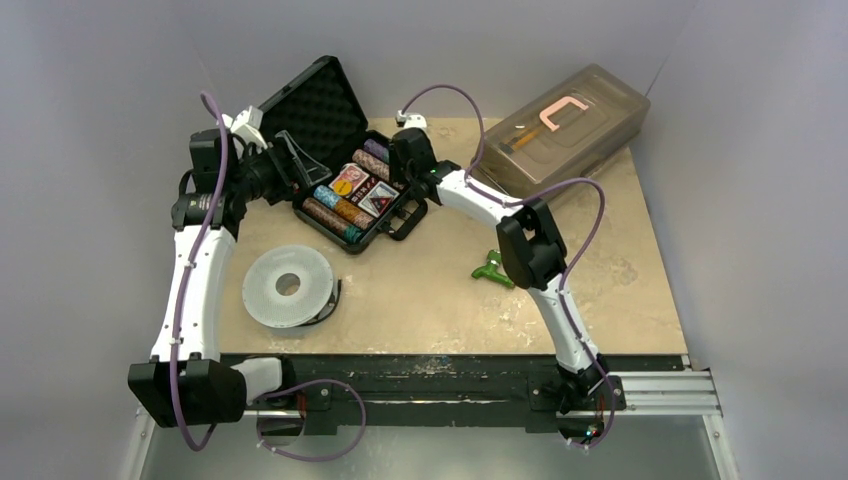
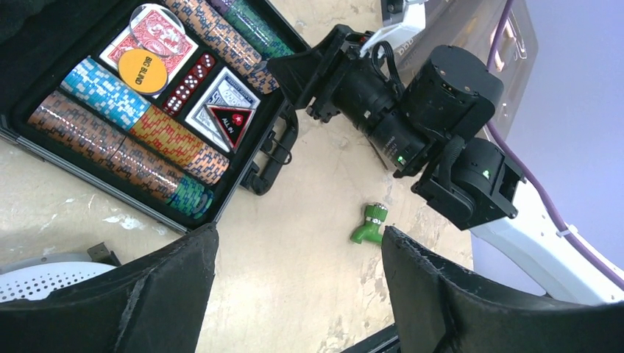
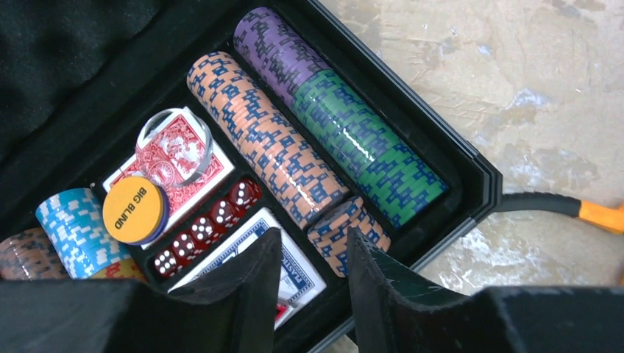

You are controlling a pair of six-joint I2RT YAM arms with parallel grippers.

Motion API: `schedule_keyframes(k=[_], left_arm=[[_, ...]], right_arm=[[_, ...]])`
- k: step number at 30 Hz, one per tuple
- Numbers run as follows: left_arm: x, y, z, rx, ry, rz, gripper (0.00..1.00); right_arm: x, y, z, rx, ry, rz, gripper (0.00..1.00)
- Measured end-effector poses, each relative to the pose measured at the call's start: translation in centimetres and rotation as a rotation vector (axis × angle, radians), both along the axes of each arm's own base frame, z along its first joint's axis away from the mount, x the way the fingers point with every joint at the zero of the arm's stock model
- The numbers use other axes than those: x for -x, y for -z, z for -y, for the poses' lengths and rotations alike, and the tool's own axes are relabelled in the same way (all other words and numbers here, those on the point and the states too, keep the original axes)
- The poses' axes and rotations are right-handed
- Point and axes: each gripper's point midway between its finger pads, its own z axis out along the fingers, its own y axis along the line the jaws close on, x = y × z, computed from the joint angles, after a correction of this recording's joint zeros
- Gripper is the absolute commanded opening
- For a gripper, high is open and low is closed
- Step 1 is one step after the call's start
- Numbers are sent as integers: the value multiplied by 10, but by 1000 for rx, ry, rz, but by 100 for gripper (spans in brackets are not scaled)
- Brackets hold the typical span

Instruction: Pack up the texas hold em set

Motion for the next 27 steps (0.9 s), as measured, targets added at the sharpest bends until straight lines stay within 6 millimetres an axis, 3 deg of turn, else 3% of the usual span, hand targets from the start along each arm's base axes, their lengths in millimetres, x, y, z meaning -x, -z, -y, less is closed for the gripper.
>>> schedule_keyframes(k=[9,12,17,25,27], left_arm=[[4,3,-1,-20,12,-3,79],[5,2,-1,-28,17,-4,79],[5,-11,-1,-33,20,21,79],[3,-27,-1,-40,19,62,79],[3,-27,-1,-39,20,62,79]], right_arm=[[-12,19,-10,-2,-9,-11,15],[-13,26,-12,-4,-11,-18,15],[-14,29,-16,-15,-20,-22,17],[-19,29,-17,13,-27,-21,38],[-17,26,-13,24,-24,-17,39]])
